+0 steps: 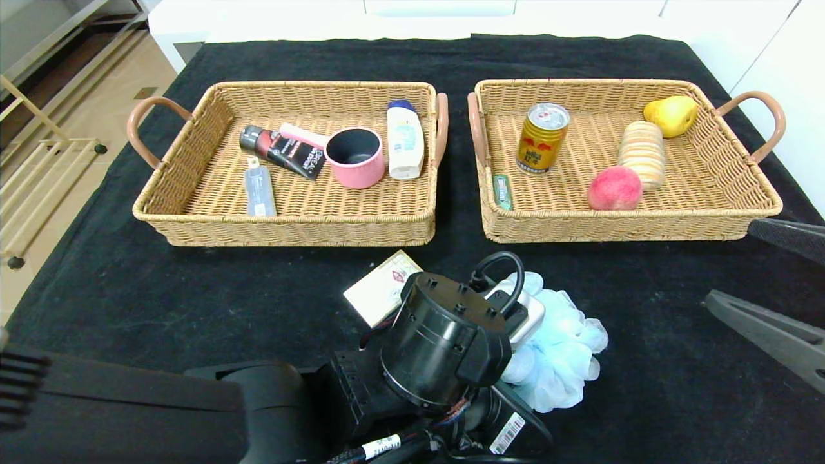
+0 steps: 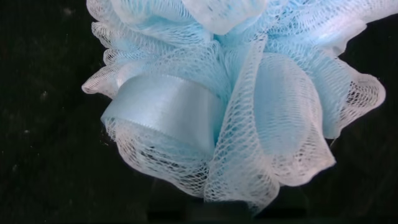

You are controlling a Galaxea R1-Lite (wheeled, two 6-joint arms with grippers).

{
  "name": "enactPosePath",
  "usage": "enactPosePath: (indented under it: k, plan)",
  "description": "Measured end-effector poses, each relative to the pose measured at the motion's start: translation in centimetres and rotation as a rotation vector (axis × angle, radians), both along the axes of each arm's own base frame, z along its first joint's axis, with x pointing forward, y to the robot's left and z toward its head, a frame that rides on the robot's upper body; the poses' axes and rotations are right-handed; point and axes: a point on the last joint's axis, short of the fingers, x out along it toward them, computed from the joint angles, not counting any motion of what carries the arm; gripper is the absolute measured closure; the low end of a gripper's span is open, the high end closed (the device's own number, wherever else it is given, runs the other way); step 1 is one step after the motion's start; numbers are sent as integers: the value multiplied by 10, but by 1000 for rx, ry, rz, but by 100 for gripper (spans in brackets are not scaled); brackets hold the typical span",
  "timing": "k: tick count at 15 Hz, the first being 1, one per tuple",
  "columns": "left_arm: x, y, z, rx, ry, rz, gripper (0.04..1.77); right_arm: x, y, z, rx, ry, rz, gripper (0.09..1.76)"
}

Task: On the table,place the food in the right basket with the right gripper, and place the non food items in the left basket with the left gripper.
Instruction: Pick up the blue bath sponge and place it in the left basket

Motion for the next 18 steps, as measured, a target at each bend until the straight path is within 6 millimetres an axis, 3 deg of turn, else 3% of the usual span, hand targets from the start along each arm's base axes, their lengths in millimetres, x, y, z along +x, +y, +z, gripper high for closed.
enactPosePath:
  k: [11,15,18]
  plan:
    - [-3,1,5,-10,-10,-3,145,-3,0,2,3,-10,7,14]
    - [-6,10,25,-57,-44,3,146,-3,-2,4,7,-16,-4,14]
    - [-4,28,48,-117,-83,38,146,0,-1,2,3,-2,-5,14]
